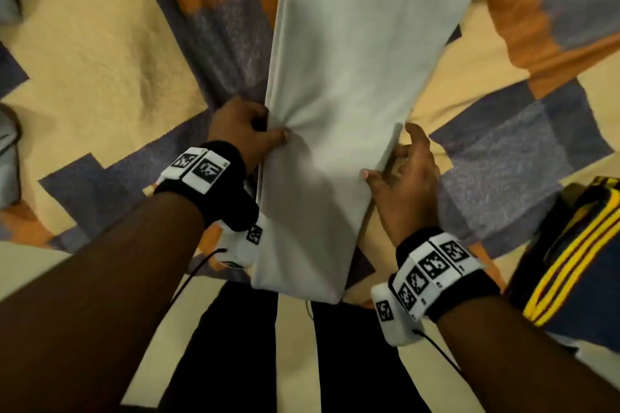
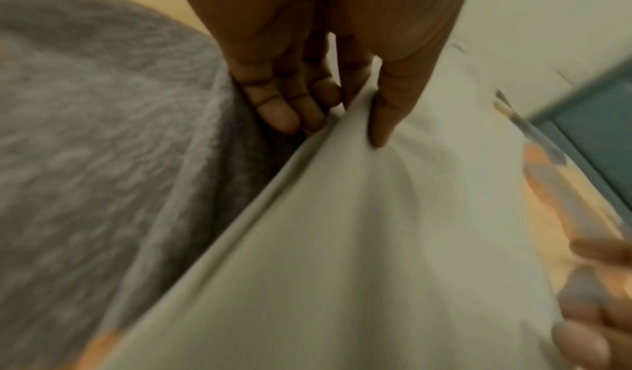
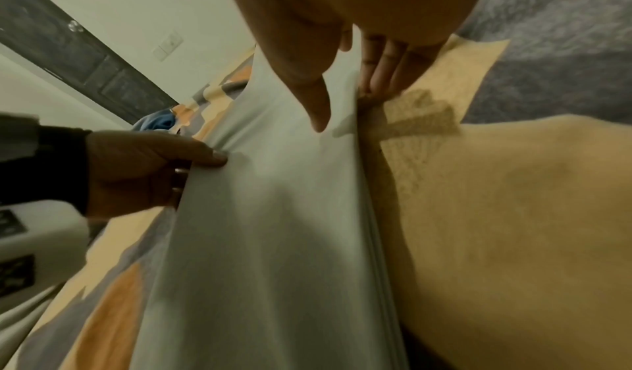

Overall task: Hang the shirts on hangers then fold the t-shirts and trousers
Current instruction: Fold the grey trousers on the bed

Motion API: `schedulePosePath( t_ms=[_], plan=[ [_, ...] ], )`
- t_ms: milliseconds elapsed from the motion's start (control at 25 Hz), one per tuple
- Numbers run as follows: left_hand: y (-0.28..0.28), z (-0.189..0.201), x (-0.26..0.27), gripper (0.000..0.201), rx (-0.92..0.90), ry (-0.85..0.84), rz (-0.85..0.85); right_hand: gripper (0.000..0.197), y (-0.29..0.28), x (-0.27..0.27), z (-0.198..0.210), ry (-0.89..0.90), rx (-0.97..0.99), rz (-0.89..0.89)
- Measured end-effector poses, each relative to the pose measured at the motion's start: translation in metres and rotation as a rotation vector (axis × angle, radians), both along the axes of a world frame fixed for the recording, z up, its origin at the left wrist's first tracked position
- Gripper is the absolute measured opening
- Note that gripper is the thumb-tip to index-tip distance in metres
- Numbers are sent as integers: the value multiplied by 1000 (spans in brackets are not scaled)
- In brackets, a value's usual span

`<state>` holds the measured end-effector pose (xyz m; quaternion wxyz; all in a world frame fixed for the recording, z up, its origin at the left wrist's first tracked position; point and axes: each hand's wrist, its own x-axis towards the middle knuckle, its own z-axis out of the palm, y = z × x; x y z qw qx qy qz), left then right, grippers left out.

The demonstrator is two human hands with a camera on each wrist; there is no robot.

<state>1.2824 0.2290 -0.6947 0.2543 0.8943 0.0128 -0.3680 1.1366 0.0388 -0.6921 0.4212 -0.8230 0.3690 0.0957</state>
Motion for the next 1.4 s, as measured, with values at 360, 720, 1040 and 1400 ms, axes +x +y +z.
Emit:
schedulePosePath(
  t_ms=[360,720,1040,1400],
  plan=[
    [43,2,-114,32,-209,348,376,37,76,-72,7,219,582,-387],
    [113,34,-196,23,-462,653,447,54,94,-160,44,146,785,-262],
    [144,22,-246,59,-217,774,232,55,119,-233,28,500,855,-179],
    [149,136,-240,79,-356,751,76,88,109,-230,127,184,1009,-156]
  ],
)
